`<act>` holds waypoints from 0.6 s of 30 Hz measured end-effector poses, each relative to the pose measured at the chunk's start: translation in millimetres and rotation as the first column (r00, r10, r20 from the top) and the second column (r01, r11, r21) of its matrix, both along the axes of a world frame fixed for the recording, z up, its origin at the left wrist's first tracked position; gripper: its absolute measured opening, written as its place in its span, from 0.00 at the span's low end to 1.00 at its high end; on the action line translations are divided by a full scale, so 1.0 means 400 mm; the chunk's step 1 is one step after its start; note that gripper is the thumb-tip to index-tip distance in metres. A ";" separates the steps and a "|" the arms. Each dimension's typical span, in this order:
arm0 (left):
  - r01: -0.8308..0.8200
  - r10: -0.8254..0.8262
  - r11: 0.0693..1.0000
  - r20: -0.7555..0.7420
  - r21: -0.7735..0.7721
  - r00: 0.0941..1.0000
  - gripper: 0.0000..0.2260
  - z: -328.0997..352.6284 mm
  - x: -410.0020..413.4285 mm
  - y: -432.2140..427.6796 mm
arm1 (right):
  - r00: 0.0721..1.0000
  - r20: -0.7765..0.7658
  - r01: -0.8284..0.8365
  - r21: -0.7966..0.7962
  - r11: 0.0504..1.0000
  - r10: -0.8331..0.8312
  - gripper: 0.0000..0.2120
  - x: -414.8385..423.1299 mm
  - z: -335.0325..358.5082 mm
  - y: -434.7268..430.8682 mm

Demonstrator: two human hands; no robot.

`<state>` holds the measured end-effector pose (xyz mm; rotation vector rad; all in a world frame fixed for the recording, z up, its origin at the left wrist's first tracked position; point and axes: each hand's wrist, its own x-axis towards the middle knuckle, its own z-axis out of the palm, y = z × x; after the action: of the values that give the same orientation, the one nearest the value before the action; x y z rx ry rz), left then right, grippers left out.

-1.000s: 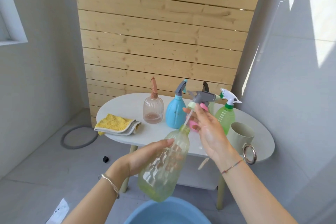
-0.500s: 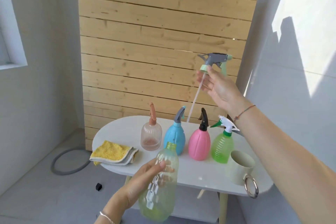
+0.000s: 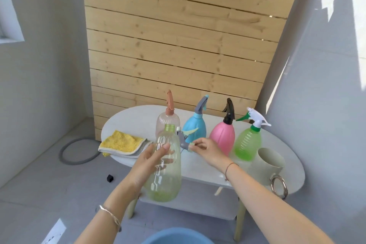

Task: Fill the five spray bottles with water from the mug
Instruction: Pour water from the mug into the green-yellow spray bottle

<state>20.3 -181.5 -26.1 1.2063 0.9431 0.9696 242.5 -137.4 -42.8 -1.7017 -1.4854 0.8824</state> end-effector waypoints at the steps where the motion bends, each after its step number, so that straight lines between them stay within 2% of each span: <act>1: 0.000 0.000 1.000 -0.005 0.009 1.000 0.31 -0.003 -0.001 0.003 | 1.000 0.004 0.003 0.010 1.000 -0.003 0.08 0.000 -0.023 0.001; 7: -0.021 0.020 1.000 0.010 0.019 1.000 0.37 -0.012 0.001 0.015 | 0.998 0.040 0.039 0.021 0.999 -0.040 0.10 0.017 -0.112 0.003; 15: 0.015 -0.012 0.999 -0.064 0.048 0.998 0.34 -0.015 0.017 0.004 | 0.986 0.141 0.081 0.067 0.994 -0.090 0.13 0.031 -0.127 -0.015; 18: 0.038 -0.032 0.998 -0.103 0.052 0.994 0.32 -0.019 0.032 -0.005 | 0.990 0.102 0.092 0.103 0.990 -0.102 0.16 0.034 -0.111 -0.043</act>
<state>32.9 -183.7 -33.7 1.3241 0.9776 0.9176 256.3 -154.5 -87.1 -1.7558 -1.4772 0.6650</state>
